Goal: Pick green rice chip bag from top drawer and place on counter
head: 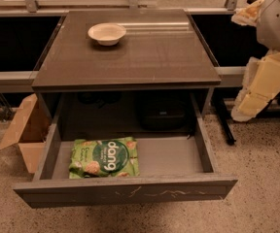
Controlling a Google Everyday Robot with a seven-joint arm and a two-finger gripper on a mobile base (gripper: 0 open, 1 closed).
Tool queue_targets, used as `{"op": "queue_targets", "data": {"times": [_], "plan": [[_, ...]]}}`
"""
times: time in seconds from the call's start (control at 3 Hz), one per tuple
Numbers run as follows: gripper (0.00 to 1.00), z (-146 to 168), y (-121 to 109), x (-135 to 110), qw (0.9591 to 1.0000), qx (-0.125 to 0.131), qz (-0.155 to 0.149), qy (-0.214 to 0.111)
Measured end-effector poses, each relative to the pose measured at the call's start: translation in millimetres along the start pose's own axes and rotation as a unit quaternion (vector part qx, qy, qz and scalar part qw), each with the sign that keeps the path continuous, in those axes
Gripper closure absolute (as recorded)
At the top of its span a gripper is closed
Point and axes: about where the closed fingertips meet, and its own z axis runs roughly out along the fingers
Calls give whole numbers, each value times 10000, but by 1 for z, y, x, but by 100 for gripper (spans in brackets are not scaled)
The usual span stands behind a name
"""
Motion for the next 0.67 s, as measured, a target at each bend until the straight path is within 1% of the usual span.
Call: {"op": "queue_targets", "data": {"times": [0.33,0.67], "plan": [[0,30,5,-2,9994,-316,14,-156],[0,57,12,-7,9980,-499,105,-381]]}}
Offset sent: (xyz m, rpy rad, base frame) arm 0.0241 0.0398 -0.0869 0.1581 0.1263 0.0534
